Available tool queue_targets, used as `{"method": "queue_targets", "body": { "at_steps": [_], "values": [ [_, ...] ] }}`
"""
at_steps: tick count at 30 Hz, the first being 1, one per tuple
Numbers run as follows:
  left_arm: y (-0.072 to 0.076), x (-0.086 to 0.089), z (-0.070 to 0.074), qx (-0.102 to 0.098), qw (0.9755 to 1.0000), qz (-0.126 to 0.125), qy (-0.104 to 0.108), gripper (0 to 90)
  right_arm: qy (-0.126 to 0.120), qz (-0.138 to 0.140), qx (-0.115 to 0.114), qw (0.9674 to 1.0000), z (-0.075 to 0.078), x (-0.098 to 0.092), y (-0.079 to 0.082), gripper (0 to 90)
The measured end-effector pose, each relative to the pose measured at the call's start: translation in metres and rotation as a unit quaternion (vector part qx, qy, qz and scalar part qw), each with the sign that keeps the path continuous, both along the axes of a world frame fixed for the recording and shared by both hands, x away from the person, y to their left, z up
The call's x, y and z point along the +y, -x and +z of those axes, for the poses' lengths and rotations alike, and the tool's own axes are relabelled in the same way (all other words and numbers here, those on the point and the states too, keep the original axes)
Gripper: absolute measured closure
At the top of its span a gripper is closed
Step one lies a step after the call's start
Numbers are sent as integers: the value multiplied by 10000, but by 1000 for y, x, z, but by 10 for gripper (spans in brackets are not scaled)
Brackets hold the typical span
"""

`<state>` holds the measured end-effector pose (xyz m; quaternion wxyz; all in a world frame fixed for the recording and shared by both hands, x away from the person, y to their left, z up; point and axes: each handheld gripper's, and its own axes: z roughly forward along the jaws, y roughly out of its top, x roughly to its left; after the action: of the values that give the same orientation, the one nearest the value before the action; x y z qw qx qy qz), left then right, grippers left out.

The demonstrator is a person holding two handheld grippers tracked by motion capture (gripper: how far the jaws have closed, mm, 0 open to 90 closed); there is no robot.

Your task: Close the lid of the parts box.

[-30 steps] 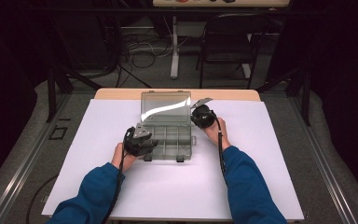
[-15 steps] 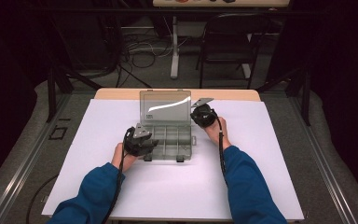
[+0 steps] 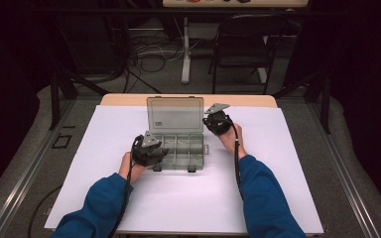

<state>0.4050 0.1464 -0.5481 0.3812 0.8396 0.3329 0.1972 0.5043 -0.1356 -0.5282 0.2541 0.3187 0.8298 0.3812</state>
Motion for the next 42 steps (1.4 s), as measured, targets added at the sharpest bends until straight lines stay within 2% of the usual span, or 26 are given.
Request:
{"method": "queue_targets", "body": {
  "at_steps": [12,27,30,34,36,42],
  "values": [
    [0,0,0,-7,10000,0,7,564,-110,151,-254,9995,7,-3,4,900],
    [-1,1,0,-37,9998,-148,85,511,-128,305,-371,9988,10,-6,7,900],
    [0,1,2,-100,9998,-140,124,467,-141,304,-368,9988,10,-6,7,900],
    [-1,6,9,-179,9994,-69,292,345,-171,321,-390,9986,10,-7,8,900],
    [-2,9,13,-216,9992,-58,334,255,-182,335,-392,9985,10,-7,8,900],
    [-8,19,22,-339,9983,223,430,79,-172,338,-421,9984,10,-7,11,900]
  ]
}}
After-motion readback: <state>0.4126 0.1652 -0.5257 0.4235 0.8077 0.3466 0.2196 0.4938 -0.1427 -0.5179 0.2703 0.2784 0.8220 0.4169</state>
